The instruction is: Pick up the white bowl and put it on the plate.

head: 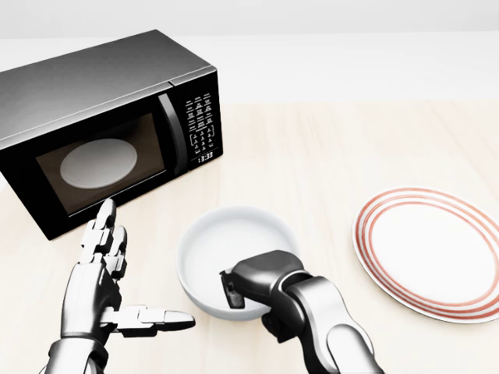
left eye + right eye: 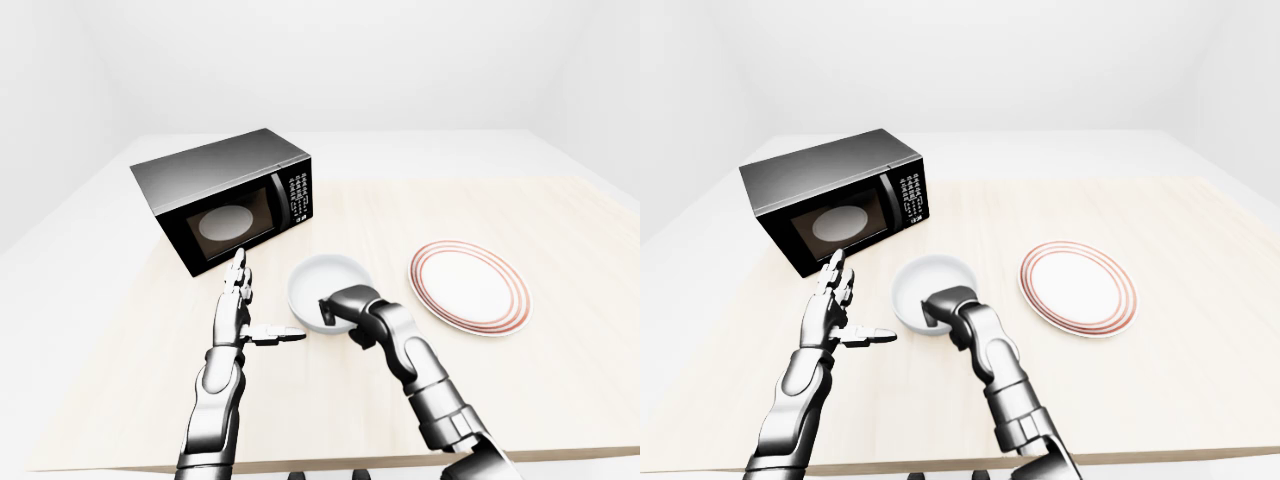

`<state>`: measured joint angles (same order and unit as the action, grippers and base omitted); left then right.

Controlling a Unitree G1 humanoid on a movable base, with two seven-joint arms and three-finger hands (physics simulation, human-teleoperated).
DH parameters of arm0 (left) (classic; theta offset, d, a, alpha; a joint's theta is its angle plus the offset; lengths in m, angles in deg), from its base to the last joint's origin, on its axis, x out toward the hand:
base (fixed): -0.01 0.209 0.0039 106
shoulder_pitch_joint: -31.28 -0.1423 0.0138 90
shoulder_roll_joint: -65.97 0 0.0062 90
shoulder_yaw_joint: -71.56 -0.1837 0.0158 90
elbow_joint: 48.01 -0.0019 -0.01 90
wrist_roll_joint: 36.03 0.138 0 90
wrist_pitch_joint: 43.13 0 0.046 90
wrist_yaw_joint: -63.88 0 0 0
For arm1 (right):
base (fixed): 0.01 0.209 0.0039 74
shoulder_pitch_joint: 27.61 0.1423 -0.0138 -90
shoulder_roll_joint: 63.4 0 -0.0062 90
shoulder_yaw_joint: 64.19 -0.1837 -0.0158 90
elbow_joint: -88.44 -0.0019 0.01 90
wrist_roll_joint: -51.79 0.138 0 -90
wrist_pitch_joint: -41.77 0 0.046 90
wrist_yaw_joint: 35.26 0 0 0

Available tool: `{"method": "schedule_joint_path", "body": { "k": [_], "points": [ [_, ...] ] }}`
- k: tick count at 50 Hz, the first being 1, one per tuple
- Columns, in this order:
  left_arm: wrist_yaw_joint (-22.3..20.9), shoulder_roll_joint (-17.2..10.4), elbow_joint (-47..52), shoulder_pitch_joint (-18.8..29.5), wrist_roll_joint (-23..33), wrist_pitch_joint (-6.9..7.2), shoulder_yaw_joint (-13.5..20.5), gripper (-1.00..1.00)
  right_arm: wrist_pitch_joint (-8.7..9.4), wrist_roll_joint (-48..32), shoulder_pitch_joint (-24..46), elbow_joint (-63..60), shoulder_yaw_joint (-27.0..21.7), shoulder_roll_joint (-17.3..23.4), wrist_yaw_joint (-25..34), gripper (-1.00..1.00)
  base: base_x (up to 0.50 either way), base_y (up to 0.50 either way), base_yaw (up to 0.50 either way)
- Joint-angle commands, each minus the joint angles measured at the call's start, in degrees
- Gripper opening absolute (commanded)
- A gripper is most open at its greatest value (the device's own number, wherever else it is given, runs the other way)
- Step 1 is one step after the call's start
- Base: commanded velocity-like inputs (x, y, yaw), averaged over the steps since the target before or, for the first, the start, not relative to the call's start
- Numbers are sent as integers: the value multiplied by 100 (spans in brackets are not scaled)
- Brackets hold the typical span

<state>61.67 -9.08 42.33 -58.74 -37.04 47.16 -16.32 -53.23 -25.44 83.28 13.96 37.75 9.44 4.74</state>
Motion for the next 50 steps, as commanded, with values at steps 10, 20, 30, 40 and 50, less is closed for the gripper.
{"method": "schedule_joint_path", "body": {
  "k": [10,20,30,40,50],
  "points": [
    [0,0,0,0,0,1,0,100,28,339,1075,597,-316,-109,-2085,-100,0,0,0],
    [0,0,-1,1,0,0,-1,100,138,412,1153,576,-285,-83,-2672,-100,0,0,0],
    [0,0,-1,1,-1,-1,0,100,207,231,1155,530,-283,-55,-3262,-100,0,0,0],
    [-1,-1,0,1,1,2,-1,100,188,-13,764,365,-193,-69,-3752,-100,0,0,0],
    [1,0,-1,0,0,-1,0,100,211,-297,504,168,-220,19,-4212,-100,0,0,0]
  ]
}}
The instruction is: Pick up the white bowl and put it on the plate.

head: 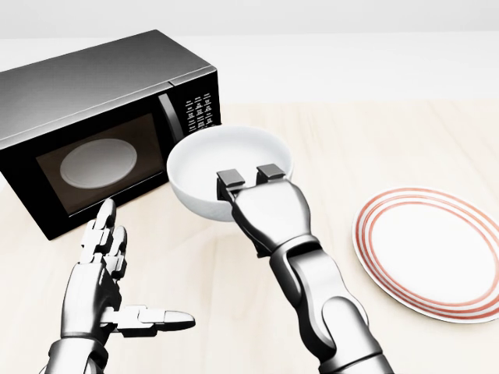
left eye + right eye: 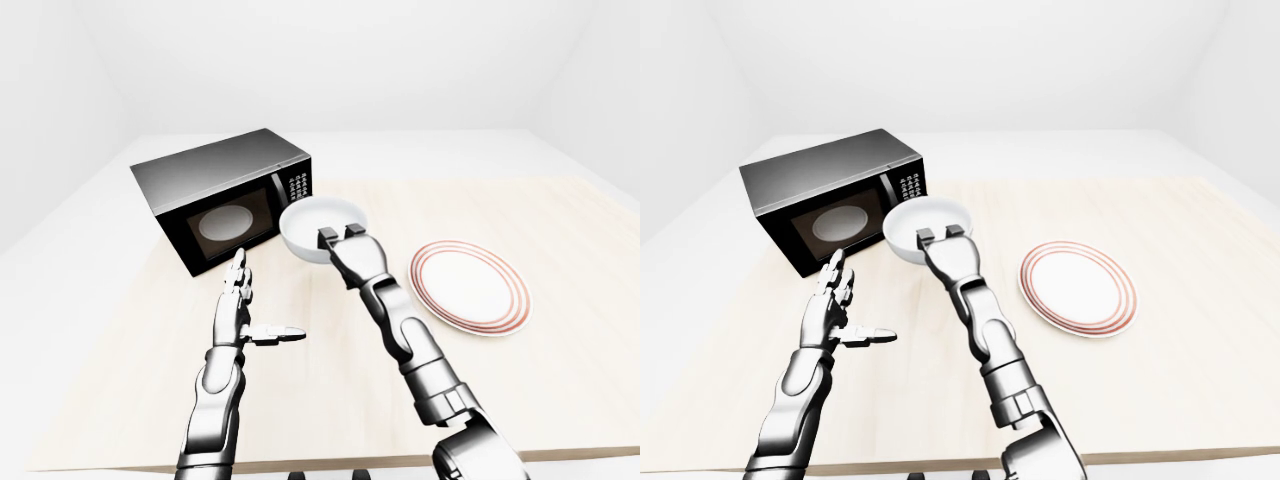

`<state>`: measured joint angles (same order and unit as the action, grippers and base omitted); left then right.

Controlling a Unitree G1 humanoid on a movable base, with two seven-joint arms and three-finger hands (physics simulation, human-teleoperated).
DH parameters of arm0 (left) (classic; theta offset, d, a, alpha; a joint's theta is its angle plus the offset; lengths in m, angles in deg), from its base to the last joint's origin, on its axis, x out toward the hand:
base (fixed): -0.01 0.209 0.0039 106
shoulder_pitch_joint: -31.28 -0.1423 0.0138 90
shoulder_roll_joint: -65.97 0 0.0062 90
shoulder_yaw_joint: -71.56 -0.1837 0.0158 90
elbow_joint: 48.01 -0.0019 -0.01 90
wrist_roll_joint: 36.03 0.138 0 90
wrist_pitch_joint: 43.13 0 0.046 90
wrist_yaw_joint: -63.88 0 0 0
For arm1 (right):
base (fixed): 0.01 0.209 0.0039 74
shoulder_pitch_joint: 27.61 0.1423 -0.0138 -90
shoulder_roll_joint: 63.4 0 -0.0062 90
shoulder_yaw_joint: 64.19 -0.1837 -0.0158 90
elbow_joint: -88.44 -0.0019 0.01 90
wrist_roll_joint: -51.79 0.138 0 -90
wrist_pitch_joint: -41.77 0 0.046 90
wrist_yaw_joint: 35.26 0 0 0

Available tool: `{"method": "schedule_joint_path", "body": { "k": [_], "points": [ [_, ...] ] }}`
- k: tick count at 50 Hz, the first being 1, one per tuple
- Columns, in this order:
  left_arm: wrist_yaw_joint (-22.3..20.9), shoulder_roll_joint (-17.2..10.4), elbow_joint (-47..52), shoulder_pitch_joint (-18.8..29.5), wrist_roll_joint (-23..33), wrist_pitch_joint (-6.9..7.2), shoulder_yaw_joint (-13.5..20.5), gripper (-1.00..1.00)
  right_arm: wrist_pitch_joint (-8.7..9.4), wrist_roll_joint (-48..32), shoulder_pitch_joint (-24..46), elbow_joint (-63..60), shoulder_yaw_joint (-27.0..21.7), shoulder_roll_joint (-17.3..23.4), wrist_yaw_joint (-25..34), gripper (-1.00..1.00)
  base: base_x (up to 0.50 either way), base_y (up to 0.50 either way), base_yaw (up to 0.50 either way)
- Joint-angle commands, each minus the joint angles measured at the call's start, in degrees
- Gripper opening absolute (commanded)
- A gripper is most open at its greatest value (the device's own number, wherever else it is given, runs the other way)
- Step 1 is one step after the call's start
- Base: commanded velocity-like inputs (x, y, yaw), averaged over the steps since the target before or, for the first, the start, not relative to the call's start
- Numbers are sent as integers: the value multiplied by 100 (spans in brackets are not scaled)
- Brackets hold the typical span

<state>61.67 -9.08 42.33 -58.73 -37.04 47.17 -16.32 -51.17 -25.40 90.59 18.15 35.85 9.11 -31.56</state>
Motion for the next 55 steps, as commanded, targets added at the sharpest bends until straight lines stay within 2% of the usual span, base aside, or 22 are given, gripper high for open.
{"method": "schedule_joint_path", "body": {
  "k": [1,13,33,55],
  "points": [
    [0,0,0,0,-1,0,0,100,18,-323,-214,-202,-59,84,-683,-100,0,0,0],
    [1,0,0,0,0,-1,0,100,139,-400,-332,-586,-260,342,-720,-100,0,0,0],
    [1,0,0,0,0,0,-1,100,318,42,-514,-803,-786,932,-701,-100,0,0,0],
    [-1,0,0,0,0,-1,0,100,392,553,-778,-406,-1278,1524,-1117,-100,0,0,0]
  ]
}}
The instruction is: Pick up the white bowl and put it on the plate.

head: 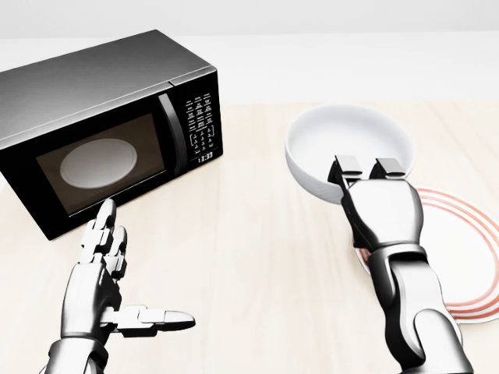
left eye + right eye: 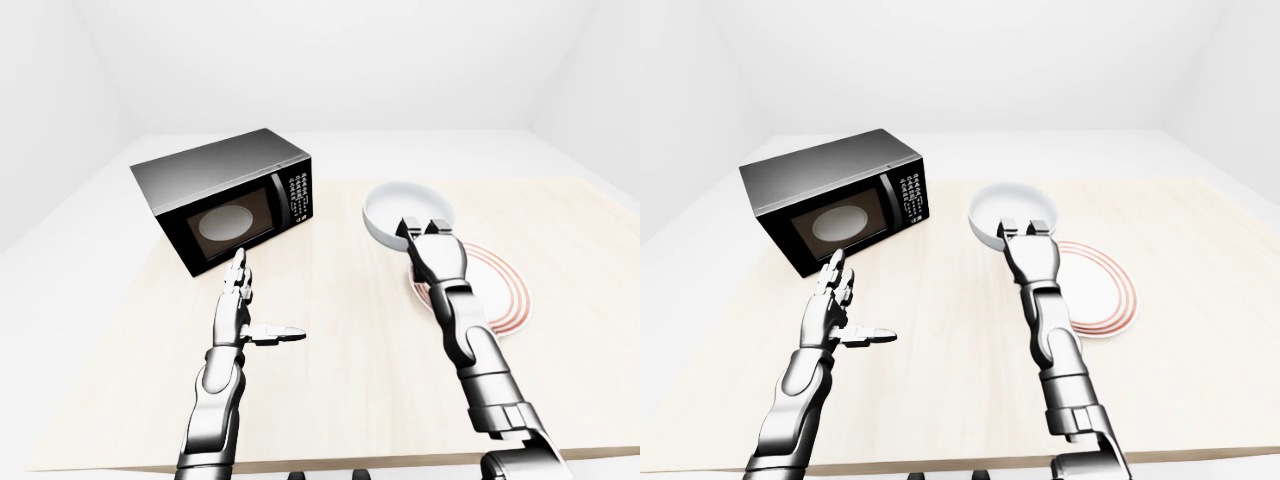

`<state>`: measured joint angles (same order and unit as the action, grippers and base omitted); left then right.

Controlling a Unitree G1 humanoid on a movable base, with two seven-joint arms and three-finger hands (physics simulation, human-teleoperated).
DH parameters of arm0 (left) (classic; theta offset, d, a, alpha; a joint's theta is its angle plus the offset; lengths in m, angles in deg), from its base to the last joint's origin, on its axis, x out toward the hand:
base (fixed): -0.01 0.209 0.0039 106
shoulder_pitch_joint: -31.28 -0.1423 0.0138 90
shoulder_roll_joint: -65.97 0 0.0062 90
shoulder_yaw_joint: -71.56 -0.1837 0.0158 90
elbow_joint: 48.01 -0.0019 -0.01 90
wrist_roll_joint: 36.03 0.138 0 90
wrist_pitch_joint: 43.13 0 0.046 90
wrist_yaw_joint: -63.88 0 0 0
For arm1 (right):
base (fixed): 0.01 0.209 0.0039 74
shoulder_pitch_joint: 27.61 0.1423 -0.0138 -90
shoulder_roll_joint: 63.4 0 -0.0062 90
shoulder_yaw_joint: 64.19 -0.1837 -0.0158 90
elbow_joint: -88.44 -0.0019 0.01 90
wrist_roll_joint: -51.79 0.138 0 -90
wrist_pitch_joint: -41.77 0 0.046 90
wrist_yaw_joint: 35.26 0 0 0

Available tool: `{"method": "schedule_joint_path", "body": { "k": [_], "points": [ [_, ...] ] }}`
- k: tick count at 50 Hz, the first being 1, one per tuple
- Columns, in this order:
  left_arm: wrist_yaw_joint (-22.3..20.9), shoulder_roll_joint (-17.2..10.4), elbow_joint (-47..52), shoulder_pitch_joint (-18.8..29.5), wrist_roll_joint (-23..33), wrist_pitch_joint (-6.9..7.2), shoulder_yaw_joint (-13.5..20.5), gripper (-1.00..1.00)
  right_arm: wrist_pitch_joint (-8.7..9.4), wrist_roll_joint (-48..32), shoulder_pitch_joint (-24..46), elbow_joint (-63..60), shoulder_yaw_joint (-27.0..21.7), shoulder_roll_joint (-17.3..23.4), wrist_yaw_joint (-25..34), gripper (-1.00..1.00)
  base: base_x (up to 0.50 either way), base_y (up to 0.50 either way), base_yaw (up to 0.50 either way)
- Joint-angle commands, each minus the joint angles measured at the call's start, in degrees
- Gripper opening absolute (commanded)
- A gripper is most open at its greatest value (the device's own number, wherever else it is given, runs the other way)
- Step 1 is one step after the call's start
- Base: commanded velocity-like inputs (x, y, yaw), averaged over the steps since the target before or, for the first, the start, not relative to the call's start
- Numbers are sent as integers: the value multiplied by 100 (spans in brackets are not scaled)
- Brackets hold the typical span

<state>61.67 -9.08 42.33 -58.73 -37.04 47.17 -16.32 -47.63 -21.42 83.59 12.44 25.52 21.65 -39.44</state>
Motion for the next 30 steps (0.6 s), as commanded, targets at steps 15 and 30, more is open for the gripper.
{"method": "schedule_joint_path", "body": {
  "k": [15,30],
  "points": [
    [0,0,-1,0,1,-2,0,100,58,615,-287,649,-491,604,-778,-100,0,0,0],
    [2,0,1,0,1,2,0,100,31,986,-512,928,-658,794,-1077,-100,0,0,0]
  ]
}}
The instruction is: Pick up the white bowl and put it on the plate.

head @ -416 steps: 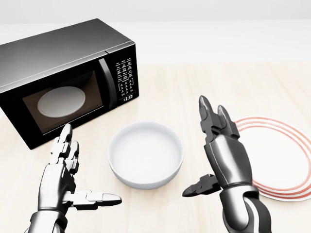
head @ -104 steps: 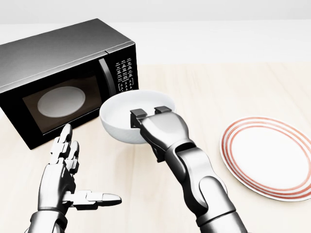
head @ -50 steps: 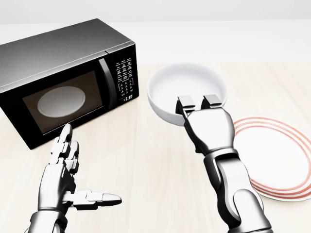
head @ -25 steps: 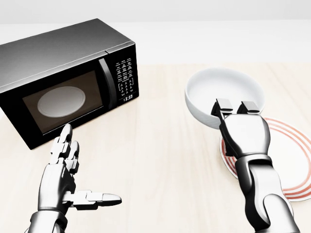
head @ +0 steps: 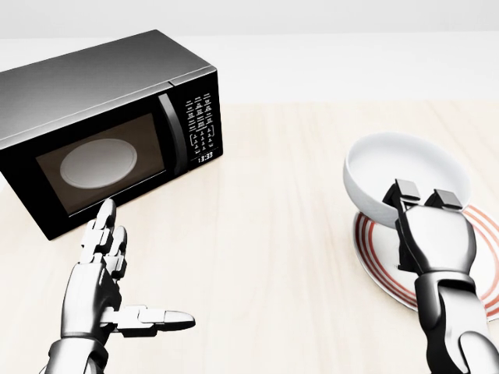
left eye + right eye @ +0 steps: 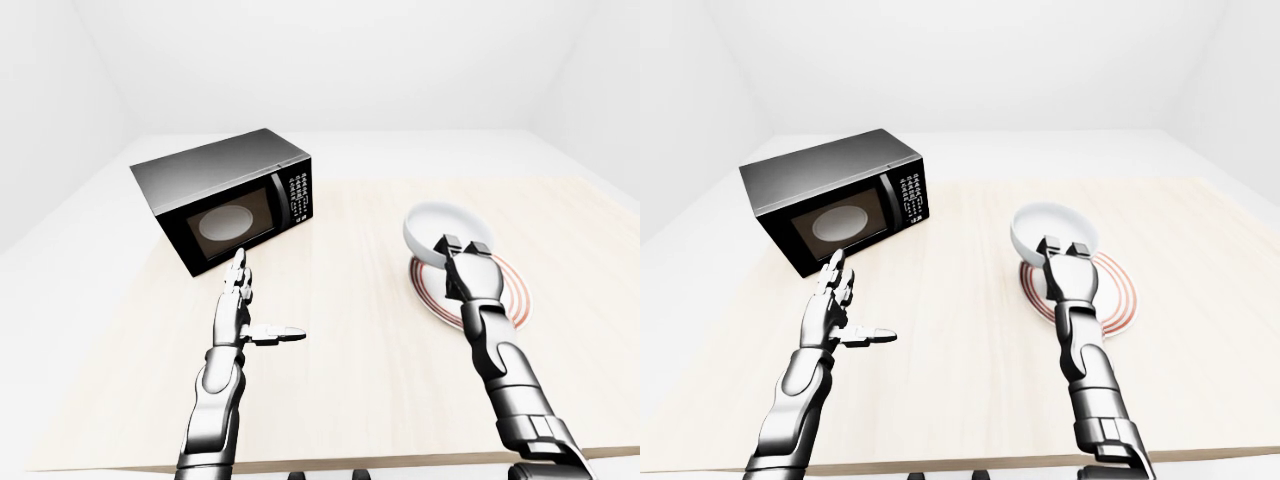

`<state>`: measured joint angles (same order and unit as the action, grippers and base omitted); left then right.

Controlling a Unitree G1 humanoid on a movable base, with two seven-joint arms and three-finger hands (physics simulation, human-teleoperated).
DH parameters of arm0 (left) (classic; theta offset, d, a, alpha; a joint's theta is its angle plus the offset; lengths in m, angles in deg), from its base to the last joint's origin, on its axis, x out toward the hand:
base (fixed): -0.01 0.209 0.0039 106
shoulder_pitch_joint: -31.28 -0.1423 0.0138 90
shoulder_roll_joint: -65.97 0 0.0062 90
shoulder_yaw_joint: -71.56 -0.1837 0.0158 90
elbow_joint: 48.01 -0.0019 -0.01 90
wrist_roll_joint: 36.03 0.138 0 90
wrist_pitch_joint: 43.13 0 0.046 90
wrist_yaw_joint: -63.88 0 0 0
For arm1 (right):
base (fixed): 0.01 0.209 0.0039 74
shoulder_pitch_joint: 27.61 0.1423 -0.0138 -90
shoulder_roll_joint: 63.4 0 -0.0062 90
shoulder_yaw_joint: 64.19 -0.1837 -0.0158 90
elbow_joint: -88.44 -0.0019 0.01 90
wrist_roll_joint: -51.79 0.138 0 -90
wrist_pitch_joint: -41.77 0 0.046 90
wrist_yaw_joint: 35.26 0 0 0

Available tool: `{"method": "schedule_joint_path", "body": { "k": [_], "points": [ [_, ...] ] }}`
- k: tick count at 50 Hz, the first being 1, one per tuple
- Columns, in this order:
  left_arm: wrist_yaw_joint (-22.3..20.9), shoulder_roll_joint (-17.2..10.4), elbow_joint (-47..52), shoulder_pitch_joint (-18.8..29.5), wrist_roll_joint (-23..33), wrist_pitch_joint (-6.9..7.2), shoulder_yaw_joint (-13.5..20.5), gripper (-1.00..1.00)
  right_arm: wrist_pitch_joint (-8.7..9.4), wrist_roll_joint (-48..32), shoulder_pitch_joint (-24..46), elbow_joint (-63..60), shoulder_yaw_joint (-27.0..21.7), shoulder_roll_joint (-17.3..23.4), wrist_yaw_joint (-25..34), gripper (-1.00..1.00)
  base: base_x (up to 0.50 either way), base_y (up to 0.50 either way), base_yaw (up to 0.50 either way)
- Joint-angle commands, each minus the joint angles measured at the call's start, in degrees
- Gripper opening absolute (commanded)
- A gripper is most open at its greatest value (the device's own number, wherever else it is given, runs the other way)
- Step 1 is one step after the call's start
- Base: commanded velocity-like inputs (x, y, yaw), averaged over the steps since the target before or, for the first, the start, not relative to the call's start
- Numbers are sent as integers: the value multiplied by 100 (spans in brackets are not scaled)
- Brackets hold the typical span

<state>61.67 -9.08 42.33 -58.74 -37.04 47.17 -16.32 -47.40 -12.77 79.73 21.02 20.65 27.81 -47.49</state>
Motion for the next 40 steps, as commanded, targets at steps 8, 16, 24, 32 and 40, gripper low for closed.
{"method": "schedule_joint_path", "body": {
  "k": [8,16,24,32,40],
  "points": [
    [1,1,0,0,-2,2,0,100,18,194,-205,22,-263,262,-242,-100,0,0,0],
    [0,0,0,0,0,-1,0,100,86,231,-339,-339,-398,314,-33,-100,0,0,0],
    [-1,0,-1,0,0,-2,0,100,71,255,-439,-444,-513,361,13,-100,0,0,0],
    [0,0,0,0,-1,0,0,100,38,280,-454,-271,-533,395,-90,-100,0,0,0],
    [-1,0,-1,0,-1,-1,0,100,-14,342,-469,-37,-539,441,-243,-100,0,0,0]
  ]
}}
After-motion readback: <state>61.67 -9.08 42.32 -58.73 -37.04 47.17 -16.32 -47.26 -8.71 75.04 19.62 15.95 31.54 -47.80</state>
